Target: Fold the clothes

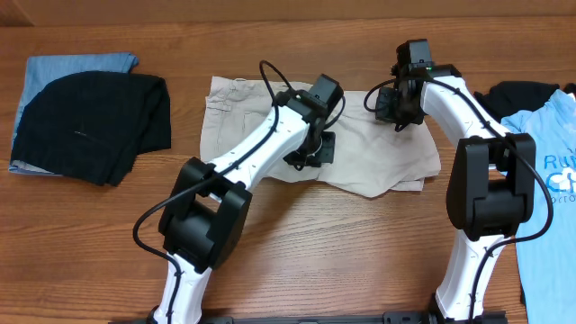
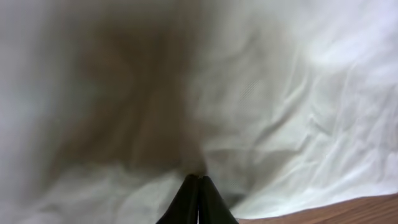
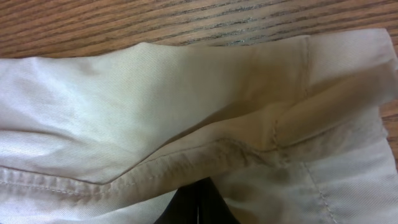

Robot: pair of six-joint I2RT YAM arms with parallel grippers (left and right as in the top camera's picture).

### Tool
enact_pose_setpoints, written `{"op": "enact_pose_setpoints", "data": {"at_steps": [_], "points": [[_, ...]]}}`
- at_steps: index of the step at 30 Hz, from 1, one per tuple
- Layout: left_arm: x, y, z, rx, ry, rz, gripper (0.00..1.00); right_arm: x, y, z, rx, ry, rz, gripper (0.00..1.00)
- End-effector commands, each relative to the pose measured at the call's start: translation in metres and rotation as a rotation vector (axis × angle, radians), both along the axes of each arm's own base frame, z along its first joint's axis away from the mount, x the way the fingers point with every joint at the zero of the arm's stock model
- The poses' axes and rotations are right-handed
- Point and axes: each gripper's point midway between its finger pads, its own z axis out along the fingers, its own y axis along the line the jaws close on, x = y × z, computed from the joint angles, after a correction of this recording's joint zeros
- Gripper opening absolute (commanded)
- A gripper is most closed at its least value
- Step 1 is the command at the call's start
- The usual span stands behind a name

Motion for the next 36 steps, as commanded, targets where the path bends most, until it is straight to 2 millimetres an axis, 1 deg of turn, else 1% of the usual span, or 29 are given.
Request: {"op": "enact_pose_setpoints", "data": {"at_steps": [1,2,4,6,7,8,10,11,12,14,16,21,22,24,26,27,28,31,32,34,36], "points": [[-0.018,0.016,-0.019,0.066,0.035,0.078,0.04,-0.001,0.002,-0.005,0.004,0.008,0.007,0.05],[-0.022,0.019,-0.028,0.072,0.043,0.094,0.04,-0.001,0.002,-0.005,0.004,0.008,0.007,0.05],[-0.026,0.022,-0.04,0.075,0.048,0.1,0.04,-0.001,0.002,-0.005,0.004,0.008,0.007,0.05],[-0.03,0.026,-0.045,0.083,0.06,0.106,0.04,-0.002,0.002,-0.005,0.004,0.009,0.007,0.05],[-0.027,0.023,-0.04,0.074,0.049,0.102,0.04,-0.002,0.002,-0.005,0.004,0.009,0.007,0.05],[-0.021,0.018,-0.029,0.056,0.031,0.097,0.04,-0.002,0.002,-0.005,0.004,0.009,0.007,0.05],[0.003,0.007,0.008,0.022,-0.058,0.101,0.04,-0.002,0.002,-0.005,0.005,0.01,0.007,0.05],[0.019,0.004,0.026,0.022,-0.129,0.111,0.04,-0.002,0.002,-0.005,0.004,0.012,0.007,0.05],[0.033,0.005,0.036,0.029,-0.184,0.125,0.04,-0.003,0.002,-0.005,0.004,0.014,0.007,0.05],[0.043,0.007,0.038,0.043,-0.234,0.108,0.04,-0.003,0.002,-0.005,0.004,0.015,0.008,0.05],[0.043,0.01,0.026,0.07,-0.222,0.108,0.04,-0.003,0.002,-0.005,0.004,0.015,0.008,0.05],[0.03,0.017,-0.038,0.151,-0.1,0.092,0.04,-0.003,0.002,-0.005,0.004,0.015,0.008,0.05],[0.028,0.018,-0.044,0.158,-0.089,0.091,0.04,-0.003,0.002,-0.005,0.004,0.015,0.008,0.05],[0.029,0.018,-0.044,0.161,-0.093,0.091,0.04,-0.003,0.002,-0.005,0.004,0.015,0.008,0.05],[0.035,0.018,-0.041,0.151,-0.109,0.09,0.04,-0.003,0.002,-0.005,0.004,0.015,0.008,0.05],[0.043,0.019,-0.033,0.142,-0.124,0.092,0.04,-0.003,0.002,-0.005,0.004,0.015,0.008,0.05],[0.05,0.019,-0.025,0.134,-0.136,0.097,0.04,-0.003,0.002,-0.005,0.004,0.015,0.008,0.05],[0.084,0.018,0.019,0.085,-0.22,0.124,0.04,-0.003,0.002,-0.005,0.004,0.015,0.008,0.05],[0.092,0.02,0.025,0.073,-0.243,0.136,0.04,-0.003,0.002,-0.005,0.004,0.015,0.008,0.05],[0.097,0.023,0.024,0.076,-0.255,0.146,0.04,-0.003,0.002,-0.005,0.004,0.015,0.007,0.05],[0.099,0.029,0.016,0.111,-0.259,0.154,0.04,-0.003,0.002,-0.005,0.004,0.015,0.008,0.05]]}}
